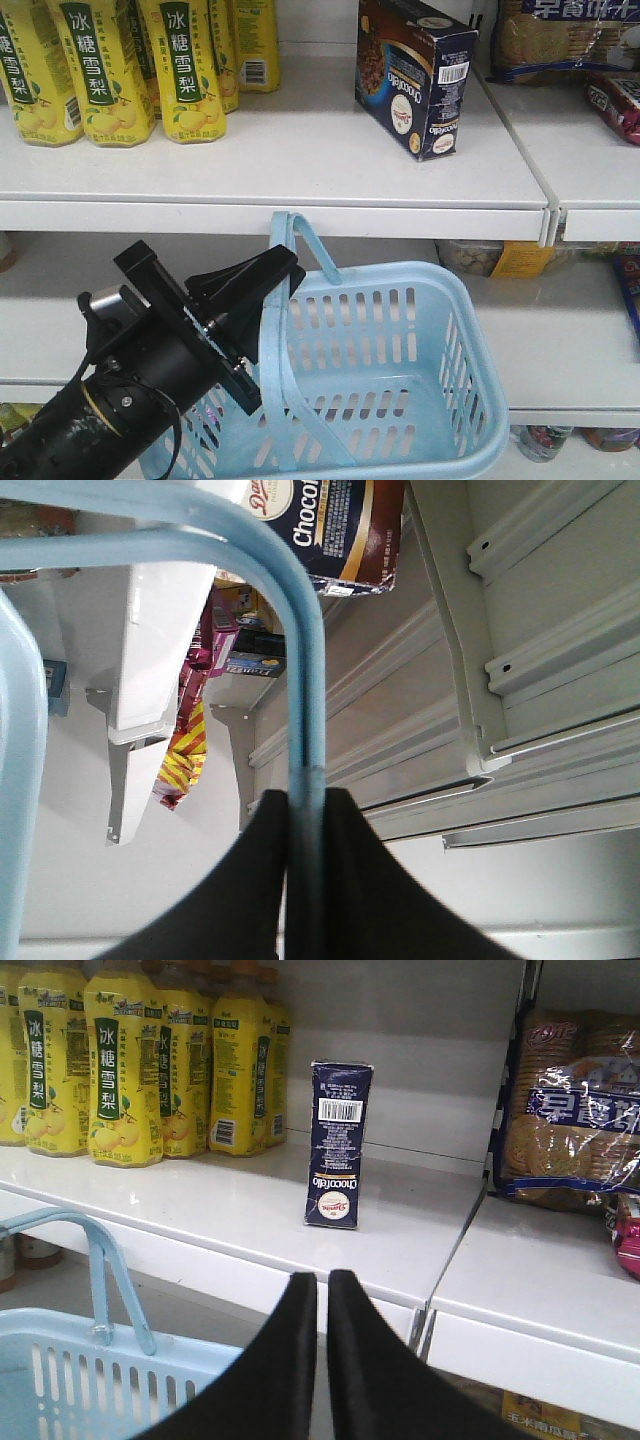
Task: Left arm holds basket, right arm returns cookies
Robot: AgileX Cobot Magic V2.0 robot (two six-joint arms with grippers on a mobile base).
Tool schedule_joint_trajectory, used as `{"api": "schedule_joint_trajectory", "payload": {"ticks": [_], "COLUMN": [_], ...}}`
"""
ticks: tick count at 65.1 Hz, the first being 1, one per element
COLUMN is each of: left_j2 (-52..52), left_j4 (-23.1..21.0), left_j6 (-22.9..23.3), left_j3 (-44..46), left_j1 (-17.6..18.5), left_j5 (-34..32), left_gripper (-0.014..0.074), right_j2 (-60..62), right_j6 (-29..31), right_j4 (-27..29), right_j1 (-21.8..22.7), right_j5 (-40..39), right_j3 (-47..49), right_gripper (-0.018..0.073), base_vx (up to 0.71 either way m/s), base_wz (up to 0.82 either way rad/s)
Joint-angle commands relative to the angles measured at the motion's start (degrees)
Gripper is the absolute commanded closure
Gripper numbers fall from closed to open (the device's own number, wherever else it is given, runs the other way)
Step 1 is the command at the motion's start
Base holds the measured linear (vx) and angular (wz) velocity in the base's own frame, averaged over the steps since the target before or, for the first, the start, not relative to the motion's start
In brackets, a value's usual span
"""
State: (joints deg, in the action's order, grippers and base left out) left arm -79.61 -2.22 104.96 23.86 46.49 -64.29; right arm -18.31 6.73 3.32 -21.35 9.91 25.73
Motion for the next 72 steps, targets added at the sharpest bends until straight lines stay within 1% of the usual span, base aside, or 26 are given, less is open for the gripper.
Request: {"api": "schedule_joint_trajectory", "payload": {"ticks": [1,7,17,26,45,52,60,65,72], "left_j2": [2.5,4.2,8.6,13.7,23.4,27.8,33.1,36.3,40.4], "left_j4": [-3.1,-1.0,2.2,5.1,9.0,11.4,12.0,13.4,13.4], "left_j6": [-0.2,-0.2,-0.2,-0.2,-0.2,-0.2,-0.9,-0.8,-1.9], "left_j3": [1.6,1.5,1.5,1.4,1.4,1.4,1.4,1.4,1.4], "left_j1": [-0.2,-0.2,-0.2,-0.2,-0.2,-0.2,-0.3,-0.3,-0.3], "left_j5": [-14.1,-11.8,-3.1,7.6,27.5,35.8,45.9,52.0,60.8], "left_gripper": [0.0599,0.0599,0.0599,0.0599,0.0599,0.0599,0.0599,0.0599,0.0599], "right_j2": [-0.5,-0.5,-0.5,-0.5,-0.5,-0.5,-0.5,-0.5,-0.5], "right_j6": [0.3,0.3,0.3,0.3,0.3,0.3,0.3,0.3,0.3], "right_j4": [-0.2,-0.2,-0.2,-0.2,-0.2,-0.2,-0.2,-0.2,-0.2], "right_j1": [0.3,0.3,0.3,0.3,0.3,0.3,0.3,0.3,0.3], "right_j5": [-4.0,-4.0,-4.0,-4.0,-4.0,-4.0,-4.0,-4.0,-4.0], "right_j3": [1.5,1.5,1.5,1.5,1.5,1.5,1.5,1.5,1.5], "right_gripper": [0.0562,0.0562,0.0562,0.0562,0.0562,0.0562,0.0562,0.0562,0.0562], "base_vx": [0.00,0.00,0.00,0.00,0.00,0.00,0.00,0.00,0.00], "base_wz": [0.00,0.00,0.00,0.00,0.00,0.00,0.00,0.00,0.00]}}
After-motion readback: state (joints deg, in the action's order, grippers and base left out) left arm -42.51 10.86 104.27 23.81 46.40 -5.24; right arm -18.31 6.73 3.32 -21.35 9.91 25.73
